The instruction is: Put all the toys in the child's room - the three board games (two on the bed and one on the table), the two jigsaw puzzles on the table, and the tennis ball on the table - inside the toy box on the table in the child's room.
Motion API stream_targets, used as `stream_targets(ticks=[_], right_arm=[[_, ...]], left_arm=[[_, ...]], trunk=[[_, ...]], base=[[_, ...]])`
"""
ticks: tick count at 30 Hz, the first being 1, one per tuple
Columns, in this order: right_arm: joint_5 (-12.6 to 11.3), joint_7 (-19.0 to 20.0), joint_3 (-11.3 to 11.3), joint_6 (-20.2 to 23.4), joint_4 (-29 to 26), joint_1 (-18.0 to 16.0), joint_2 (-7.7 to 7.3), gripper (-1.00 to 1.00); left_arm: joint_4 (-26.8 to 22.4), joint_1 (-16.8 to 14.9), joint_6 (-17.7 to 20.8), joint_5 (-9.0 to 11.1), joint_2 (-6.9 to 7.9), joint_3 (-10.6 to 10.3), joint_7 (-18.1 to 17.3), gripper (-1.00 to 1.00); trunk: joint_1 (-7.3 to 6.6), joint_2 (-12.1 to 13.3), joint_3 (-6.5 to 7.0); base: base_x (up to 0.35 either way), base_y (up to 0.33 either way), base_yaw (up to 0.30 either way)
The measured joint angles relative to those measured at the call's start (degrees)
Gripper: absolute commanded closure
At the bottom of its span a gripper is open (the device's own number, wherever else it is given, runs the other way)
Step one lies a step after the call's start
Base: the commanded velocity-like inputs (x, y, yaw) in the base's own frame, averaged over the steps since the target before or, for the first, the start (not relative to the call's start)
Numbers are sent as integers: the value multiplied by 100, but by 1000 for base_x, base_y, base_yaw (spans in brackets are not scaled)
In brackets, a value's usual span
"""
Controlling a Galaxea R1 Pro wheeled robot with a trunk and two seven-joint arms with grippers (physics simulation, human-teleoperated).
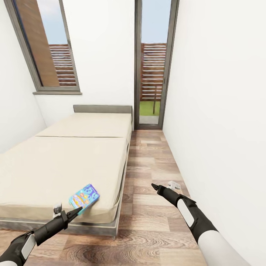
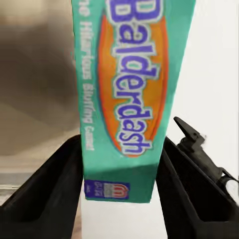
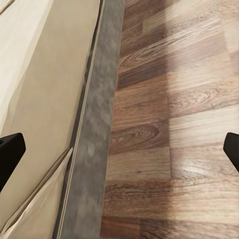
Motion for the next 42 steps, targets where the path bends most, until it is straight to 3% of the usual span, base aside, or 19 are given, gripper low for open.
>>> stream_targets(ticks=[34,42], right_arm=[[0,0,4,0,0,0,2,-100],[-1,3,1,0,0,0,-4,-100]], left_arm=[[-19,1,-19,-26,9,-5,-51,100],[-41,0,-13,-27,9,-2,-219,100]], trunk=[[0,0,0],[-175,319,143]], base=[[0,0,0],[0,0,0]])
